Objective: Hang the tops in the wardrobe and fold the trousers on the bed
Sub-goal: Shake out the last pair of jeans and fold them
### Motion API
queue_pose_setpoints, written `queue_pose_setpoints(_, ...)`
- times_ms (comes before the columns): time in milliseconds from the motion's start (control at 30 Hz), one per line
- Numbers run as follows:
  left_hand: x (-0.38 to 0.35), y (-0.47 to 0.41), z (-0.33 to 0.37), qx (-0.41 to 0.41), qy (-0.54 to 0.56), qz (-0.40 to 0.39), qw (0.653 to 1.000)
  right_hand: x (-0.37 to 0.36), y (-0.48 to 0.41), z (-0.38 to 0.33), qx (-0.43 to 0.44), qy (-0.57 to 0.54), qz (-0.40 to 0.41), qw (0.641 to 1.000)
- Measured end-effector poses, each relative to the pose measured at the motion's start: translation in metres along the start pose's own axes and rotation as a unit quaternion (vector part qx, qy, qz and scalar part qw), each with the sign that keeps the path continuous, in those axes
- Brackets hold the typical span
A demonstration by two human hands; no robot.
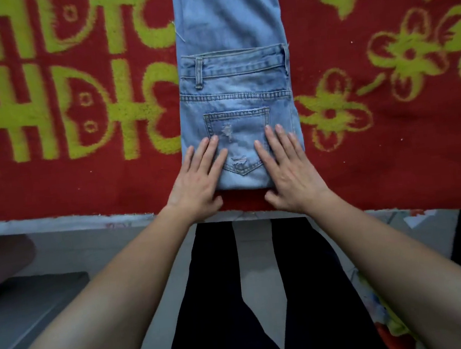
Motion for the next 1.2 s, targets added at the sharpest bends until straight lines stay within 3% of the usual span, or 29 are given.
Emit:
queue_pose_setpoints(133, 0.001, -0.005, 0.0, 0.012, -0.046, 0.057, 0.997, -0.004, -0.009, 0.0, -0.039, 0.012, 0.023, 0.999)
queue_pose_setpoints(300, 0.011, 0.0, 0.008, 0.011, 0.015, 0.096, 0.995, 0.002, -0.002, -0.008, -0.009, -0.001, 0.065, 0.998)
queue_pose_setpoints(467, 0.018, 0.011, 0.019, 0.051, 0.059, -0.058, 0.995, 0.021, 0.009, -0.011, -0.014, -0.042, 0.008, 0.999)
queue_pose_setpoints(633, 0.05, 0.037, 0.031, 0.076, 0.103, -0.117, 0.985, 0.058, 0.03, -0.014, -0.024, -0.087, -0.107, 0.99)
queue_pose_setpoints(800, 0.106, 0.064, 0.047, 0.081, 0.159, -0.161, 0.971, 0.124, 0.057, -0.018, -0.047, -0.124, -0.152, 0.979)
queue_pose_setpoints(967, 0.169, 0.07, 0.058, 0.056, 0.193, -0.268, 0.942, 0.19, 0.061, -0.011, -0.044, -0.11, -0.227, 0.967)
queue_pose_setpoints(1067, 0.193, 0.054, 0.036, 0.075, 0.207, -0.225, 0.949, 0.223, 0.04, 0.011, -0.049, -0.113, -0.22, 0.968)
queue_pose_setpoints(1200, 0.225, 0.013, -0.012, 0.155, 0.256, -0.045, 0.953, 0.25, -0.006, 0.046, -0.103, -0.167, -0.104, 0.975)
Point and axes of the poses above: each hand's wrist, its own y-axis away from the middle knuckle, its own x-axis out of the back of the hand, z = x × y, the point moved 6 cm from there along -y, towards the middle knuckle, and after that the axes turned 1 degree about -y, right-handed, at the moved point
